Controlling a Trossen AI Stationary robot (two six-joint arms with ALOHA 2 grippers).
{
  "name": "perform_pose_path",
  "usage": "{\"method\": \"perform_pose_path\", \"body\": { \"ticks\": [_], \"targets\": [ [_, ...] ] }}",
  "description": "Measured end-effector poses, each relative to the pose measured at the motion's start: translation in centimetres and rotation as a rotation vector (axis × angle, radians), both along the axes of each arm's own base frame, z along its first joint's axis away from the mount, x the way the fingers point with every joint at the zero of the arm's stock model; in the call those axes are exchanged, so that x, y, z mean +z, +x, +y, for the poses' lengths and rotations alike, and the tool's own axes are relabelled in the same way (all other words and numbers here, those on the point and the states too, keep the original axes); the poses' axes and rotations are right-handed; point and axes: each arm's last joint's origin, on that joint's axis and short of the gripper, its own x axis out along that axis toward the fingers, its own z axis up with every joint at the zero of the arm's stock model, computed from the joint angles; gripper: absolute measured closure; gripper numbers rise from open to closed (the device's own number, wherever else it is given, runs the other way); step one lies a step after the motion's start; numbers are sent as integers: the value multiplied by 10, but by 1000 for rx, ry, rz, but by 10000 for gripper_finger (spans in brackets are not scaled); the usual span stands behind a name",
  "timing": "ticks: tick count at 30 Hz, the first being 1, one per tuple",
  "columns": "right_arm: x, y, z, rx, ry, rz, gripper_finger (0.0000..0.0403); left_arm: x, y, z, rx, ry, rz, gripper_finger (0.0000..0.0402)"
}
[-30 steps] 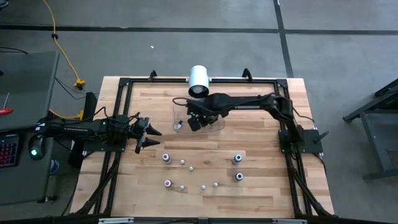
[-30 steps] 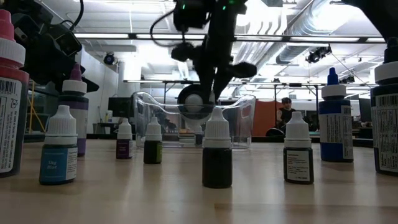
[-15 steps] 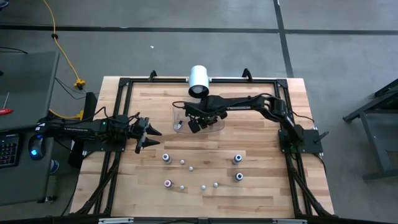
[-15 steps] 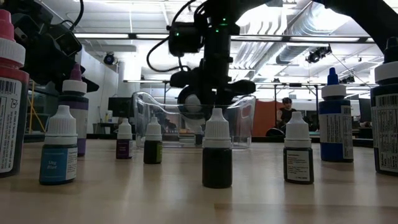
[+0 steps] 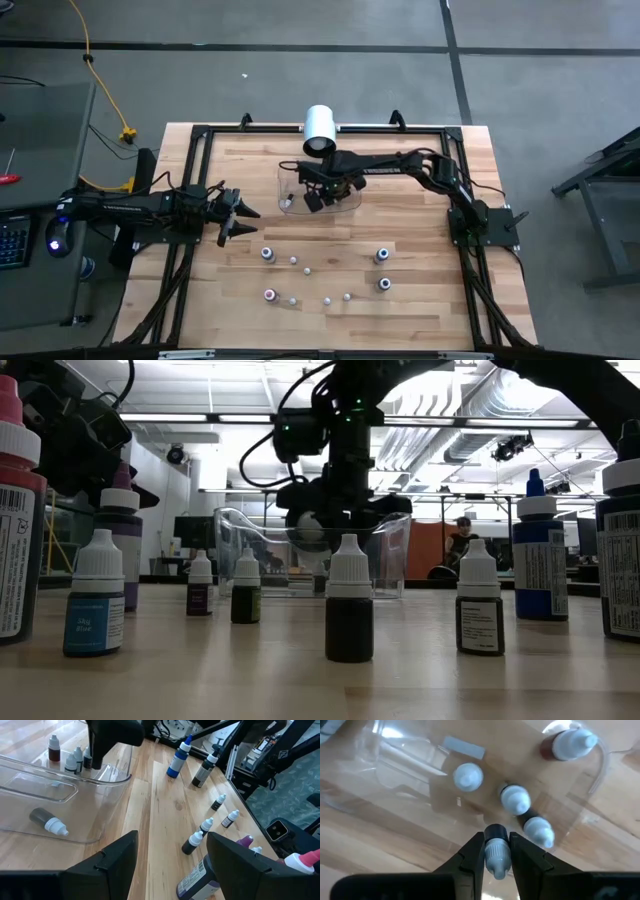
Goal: Pick & Place food coloring
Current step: Put the small black food coloring bottle into the transparent bin
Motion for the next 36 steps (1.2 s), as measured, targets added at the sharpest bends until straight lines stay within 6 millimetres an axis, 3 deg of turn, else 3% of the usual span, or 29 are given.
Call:
{"method": "perform_pose_path", "body": {
  "ticks": [36],
  "targets": [
    [-8,4,-5,27,42,-20,322,0,0,0,0,0,0,167]
  ]
}}
